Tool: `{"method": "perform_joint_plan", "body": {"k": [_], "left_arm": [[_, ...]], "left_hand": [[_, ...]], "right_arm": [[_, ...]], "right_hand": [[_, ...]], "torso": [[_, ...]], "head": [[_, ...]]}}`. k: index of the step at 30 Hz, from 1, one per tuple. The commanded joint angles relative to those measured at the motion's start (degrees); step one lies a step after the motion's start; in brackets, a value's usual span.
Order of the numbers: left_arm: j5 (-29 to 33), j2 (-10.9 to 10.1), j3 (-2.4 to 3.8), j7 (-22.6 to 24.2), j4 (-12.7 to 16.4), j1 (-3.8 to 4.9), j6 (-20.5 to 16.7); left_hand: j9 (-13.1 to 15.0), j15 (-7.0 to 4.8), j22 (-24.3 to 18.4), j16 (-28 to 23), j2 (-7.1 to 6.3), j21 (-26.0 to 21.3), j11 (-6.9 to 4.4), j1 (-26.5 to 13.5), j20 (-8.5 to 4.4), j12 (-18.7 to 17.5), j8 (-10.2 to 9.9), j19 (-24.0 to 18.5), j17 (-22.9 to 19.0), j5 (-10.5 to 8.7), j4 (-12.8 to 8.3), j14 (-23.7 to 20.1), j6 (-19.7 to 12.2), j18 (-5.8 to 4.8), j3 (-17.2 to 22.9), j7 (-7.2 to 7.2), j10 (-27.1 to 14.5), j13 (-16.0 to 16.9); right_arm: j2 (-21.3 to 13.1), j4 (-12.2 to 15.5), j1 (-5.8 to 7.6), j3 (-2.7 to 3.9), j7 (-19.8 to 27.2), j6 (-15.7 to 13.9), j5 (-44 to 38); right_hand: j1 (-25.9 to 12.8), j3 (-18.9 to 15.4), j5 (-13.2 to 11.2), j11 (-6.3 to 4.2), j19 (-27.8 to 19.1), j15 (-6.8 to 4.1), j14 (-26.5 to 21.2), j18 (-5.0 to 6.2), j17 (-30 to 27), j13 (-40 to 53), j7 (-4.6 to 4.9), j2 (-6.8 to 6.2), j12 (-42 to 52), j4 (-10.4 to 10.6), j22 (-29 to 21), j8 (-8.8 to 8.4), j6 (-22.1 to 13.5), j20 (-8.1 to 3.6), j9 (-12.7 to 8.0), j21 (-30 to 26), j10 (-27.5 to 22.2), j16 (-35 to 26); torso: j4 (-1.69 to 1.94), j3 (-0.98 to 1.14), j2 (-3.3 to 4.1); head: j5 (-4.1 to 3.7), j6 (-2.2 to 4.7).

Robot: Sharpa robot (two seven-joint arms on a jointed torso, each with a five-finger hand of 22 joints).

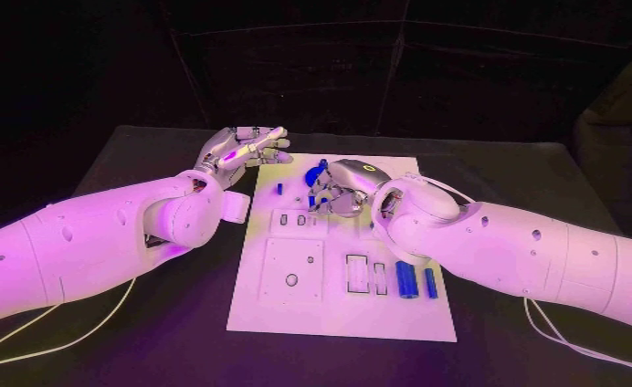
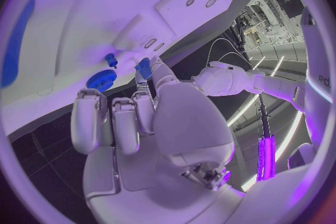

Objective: Assemble the parts on the task board

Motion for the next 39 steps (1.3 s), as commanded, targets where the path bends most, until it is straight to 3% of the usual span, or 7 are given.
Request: {"method": "perform_joint_plan", "body": {"k": [1,10,33,39], "left_arm": [[0.2,0.1,0.04,0.8,-0.1,0.11,0.8],[0.3,0.3,0.04,0.8,-0.5,0.11,1.2],[0.3,0.5,0.04,0.6,-0.8,0.10,1.4],[0.3,0.5,0.04,0.5,-0.8,0.10,1.4]], "left_hand": [[0.0,0.24,0.0,-0.3,0.51,-0.3,-0.11,-0.2,0.26,-0.4,-0.3,0.0,0.1,-0.21,-0.3,0.1,-0.3,0.81,0.0,-0.09,-0.3,-0.1],[0.0,0.24,0.0,-0.3,0.51,-0.3,-0.11,-0.2,0.26,-0.4,-0.3,0.0,0.1,-0.21,-0.3,0.1,-0.3,0.81,0.0,-0.09,-0.3,-0.1],[0.0,0.24,0.0,-0.3,0.51,-0.3,-0.11,-0.2,0.26,-0.4,-0.3,0.0,0.1,-0.21,-0.3,0.1,-0.3,0.81,0.0,-0.09,-0.3,-0.1],[0.0,0.24,0.0,-0.3,0.51,-0.3,-0.11,-0.2,0.26,-0.4,-0.3,0.0,0.1,-0.21,-0.3,0.1,-0.3,0.81,0.0,-0.09,-0.3,-0.1]], "right_arm": [[0.5,0.0,-0.17,-0.17,-2.1,2.1,-3.7],[1.8,-0.9,-0.72,-0.51,-2.4,2.7,-5.0],[1.7,-0.9,-1.04,-0.59,-3.3,6.6,-6.8],[1.6,-0.9,-1.06,-0.60,-3.1,8.1,-7.3]], "right_hand": [[0.0,0.3,-0.2,-0.08,0.1,-0.33,4.8,-0.69,9.4,1.0,-0.23,0.51,-0.3,0.2,-0.1,0.12,0.5,0.03,0.0,0.1,0.2,0.0],[-0.1,0.3,-0.2,-0.09,0.1,-0.34,4.7,-0.68,9.3,1.0,-0.23,0.49,-0.4,0.2,-0.1,0.11,0.5,0.03,0.0,0.1,0.1,-0.1],[-0.3,0.4,0.1,-0.09,0.0,-0.35,4.7,-0.64,9.1,0.6,-0.22,0.04,-0.8,0.2,-0.3,0.00,0.4,0.02,0.0,0.0,-0.2,-0.2],[-1.2,0.4,0.5,0.18,-0.6,-0.18,4.4,-0.44,7.8,-0.5,0.14,-1.48,-2.2,0.2,-1.4,-0.53,-0.4,0.11,-0.1,-0.5,-1.2,-0.8]], "torso": [[-0.08,0.06,0.00],[-0.04,0.13,0.02],[-0.05,0.13,0.01],[-0.08,0.11,0.01]], "head": [[0.18,-0.28],[0.21,-0.52],[0.55,-1.02],[0.60,-1.15]]}}
